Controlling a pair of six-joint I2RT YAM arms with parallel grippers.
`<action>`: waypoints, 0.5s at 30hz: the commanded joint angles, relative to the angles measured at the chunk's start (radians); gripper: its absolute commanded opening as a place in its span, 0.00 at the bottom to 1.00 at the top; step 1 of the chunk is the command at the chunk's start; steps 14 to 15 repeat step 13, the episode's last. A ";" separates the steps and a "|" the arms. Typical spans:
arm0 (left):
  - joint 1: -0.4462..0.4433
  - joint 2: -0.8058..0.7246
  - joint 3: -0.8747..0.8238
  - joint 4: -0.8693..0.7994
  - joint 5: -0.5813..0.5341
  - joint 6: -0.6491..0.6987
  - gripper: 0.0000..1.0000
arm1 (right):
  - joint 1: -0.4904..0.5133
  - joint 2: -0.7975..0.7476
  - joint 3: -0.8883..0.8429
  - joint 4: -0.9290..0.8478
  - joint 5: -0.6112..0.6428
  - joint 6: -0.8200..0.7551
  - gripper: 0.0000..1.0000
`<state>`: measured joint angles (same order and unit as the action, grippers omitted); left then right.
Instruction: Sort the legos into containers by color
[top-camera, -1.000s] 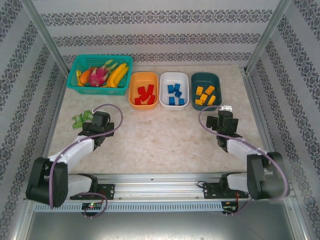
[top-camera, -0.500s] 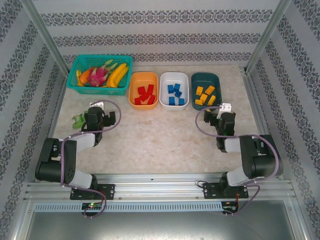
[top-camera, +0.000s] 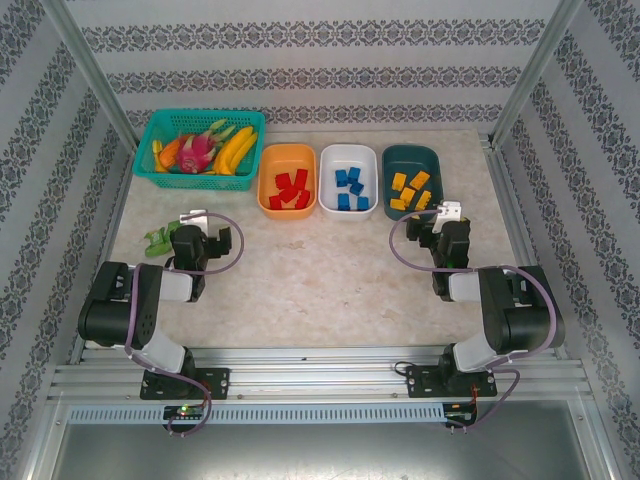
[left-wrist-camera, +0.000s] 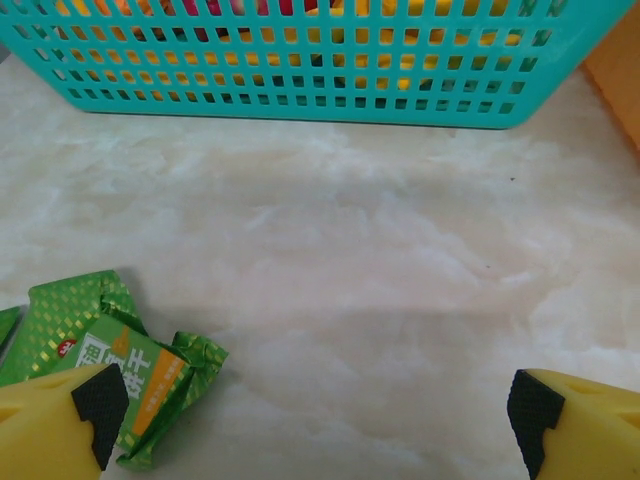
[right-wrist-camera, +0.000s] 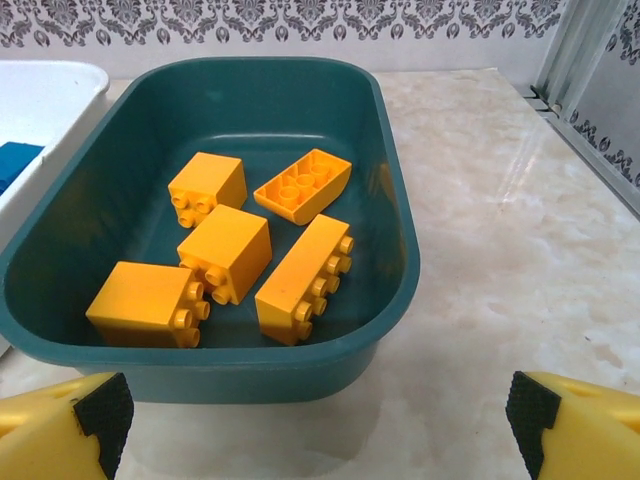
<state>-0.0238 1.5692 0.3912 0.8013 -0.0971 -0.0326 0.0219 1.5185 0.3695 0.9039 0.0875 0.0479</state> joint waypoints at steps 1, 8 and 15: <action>0.013 -0.008 0.011 0.048 0.017 0.003 1.00 | 0.001 -0.010 0.009 0.000 -0.021 -0.014 0.98; 0.013 -0.007 0.011 0.051 0.017 0.004 1.00 | 0.005 -0.007 0.019 -0.013 -0.020 -0.016 0.98; 0.013 -0.007 0.011 0.051 0.017 0.003 1.00 | 0.004 -0.010 -0.001 0.021 -0.060 -0.038 0.98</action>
